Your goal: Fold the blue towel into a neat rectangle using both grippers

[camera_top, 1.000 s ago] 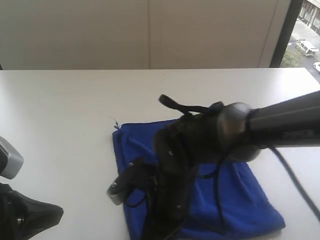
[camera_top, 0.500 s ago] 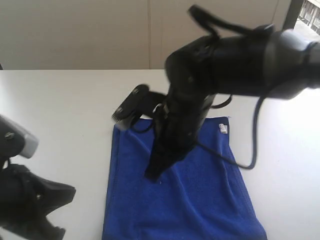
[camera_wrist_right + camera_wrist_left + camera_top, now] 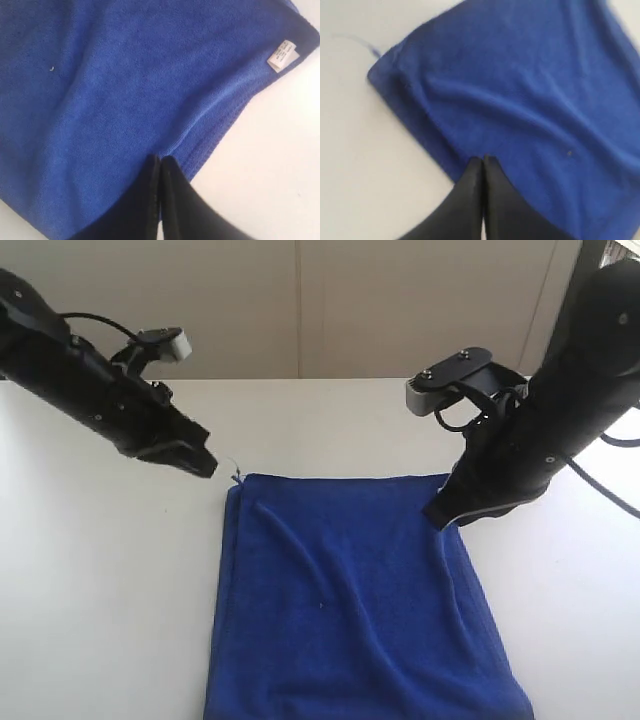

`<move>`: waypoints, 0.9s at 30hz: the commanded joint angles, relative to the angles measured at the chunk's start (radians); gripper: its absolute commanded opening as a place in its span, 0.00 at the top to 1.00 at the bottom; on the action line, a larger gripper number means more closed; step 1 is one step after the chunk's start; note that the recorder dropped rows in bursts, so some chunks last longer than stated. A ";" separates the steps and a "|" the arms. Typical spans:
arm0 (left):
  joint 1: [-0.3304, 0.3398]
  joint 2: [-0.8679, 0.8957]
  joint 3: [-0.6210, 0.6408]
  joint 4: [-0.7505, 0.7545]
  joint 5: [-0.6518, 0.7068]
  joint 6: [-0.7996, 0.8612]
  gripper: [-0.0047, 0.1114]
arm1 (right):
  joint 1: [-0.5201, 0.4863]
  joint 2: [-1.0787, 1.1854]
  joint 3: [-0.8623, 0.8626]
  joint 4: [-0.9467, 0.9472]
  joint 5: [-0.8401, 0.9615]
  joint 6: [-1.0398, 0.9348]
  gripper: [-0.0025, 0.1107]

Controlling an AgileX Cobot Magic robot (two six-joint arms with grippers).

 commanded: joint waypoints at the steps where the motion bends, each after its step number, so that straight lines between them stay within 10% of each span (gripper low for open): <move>1: 0.125 0.192 -0.152 -0.508 0.180 0.453 0.96 | -0.009 -0.037 0.023 0.057 -0.030 -0.013 0.98; 7: 0.105 0.329 -0.180 -0.583 -0.023 0.721 0.56 | -0.009 -0.041 0.023 0.059 -0.092 -0.013 0.98; 27: 0.088 0.451 -0.180 -0.720 -0.023 0.903 0.54 | -0.009 -0.041 0.023 0.059 -0.094 -0.010 0.98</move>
